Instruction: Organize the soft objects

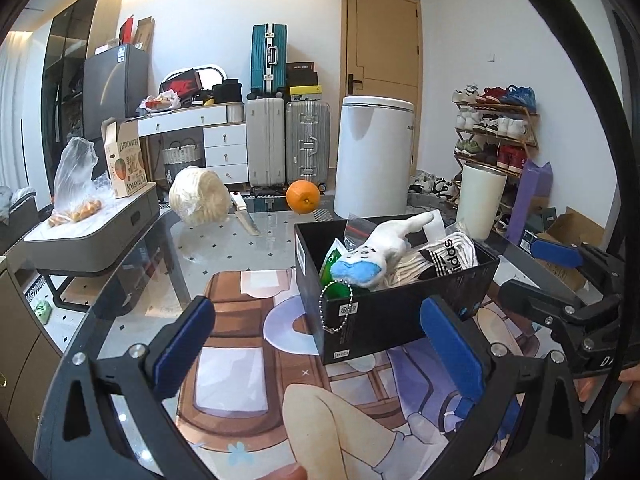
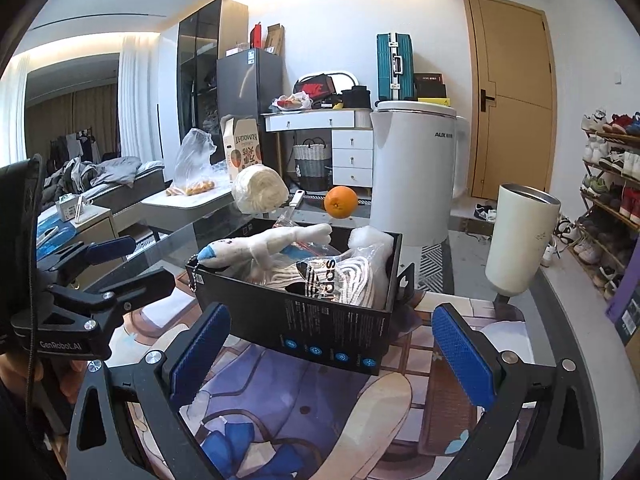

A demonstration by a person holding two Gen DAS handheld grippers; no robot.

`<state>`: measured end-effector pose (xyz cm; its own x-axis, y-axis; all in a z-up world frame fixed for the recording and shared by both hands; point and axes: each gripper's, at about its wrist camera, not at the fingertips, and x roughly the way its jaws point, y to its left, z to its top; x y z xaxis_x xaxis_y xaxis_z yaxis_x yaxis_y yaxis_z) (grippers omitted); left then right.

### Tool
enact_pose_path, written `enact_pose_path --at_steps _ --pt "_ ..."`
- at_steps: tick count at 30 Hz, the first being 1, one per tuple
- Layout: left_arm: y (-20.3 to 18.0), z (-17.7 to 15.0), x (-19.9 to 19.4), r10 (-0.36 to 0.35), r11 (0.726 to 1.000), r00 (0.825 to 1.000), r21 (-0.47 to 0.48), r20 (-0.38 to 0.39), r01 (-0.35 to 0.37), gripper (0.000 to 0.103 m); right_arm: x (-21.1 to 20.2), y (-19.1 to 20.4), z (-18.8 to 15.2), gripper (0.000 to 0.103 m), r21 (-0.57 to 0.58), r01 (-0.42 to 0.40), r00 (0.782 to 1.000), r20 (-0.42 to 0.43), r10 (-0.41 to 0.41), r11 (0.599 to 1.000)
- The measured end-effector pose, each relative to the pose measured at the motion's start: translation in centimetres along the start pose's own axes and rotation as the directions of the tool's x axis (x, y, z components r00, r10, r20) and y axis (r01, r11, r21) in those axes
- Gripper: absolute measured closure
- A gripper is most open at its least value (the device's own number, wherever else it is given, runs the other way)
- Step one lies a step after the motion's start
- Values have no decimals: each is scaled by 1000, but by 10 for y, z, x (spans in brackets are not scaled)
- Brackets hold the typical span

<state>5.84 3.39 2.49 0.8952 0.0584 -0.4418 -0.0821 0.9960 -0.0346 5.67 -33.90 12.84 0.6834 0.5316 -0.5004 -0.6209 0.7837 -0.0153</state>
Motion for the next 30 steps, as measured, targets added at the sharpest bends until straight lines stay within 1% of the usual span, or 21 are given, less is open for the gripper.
enact_pose_path --at_steps 10,13,30 --pt "2 -1 -2 -11 1000 1000 -11 8 11 0 -4 3 -1 1 -13 25 1000 16 -24 1000" --pt "2 0 0 -11 1000 1000 -13 -1 11 0 -5 2 -2 0 -13 33 999 21 -32 999" --pt "2 -2 2 -9 1000 1000 -16 0 9 0 -6 2 -4 0 -10 32 999 23 -32 999"
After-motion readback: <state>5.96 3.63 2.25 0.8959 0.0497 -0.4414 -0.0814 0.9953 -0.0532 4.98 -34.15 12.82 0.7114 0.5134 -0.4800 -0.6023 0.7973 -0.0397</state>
